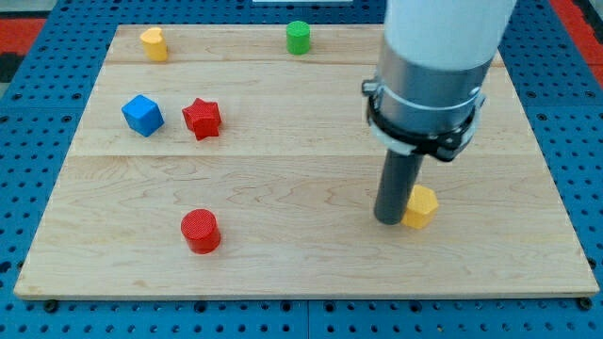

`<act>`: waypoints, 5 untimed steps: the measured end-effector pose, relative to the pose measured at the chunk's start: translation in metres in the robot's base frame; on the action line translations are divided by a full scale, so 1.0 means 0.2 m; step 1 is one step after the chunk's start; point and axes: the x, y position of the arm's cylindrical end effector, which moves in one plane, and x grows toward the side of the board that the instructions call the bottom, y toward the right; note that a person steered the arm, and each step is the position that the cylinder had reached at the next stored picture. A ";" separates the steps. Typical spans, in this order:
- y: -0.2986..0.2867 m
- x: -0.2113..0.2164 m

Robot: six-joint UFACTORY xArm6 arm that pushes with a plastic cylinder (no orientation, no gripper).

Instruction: Slide the red circle slightly towards the left side of the board

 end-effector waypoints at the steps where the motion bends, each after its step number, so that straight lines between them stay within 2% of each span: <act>1: 0.13 -0.01; 2: 0.00 0.01; 4: -0.83 0.01; 5: -1.25 -0.09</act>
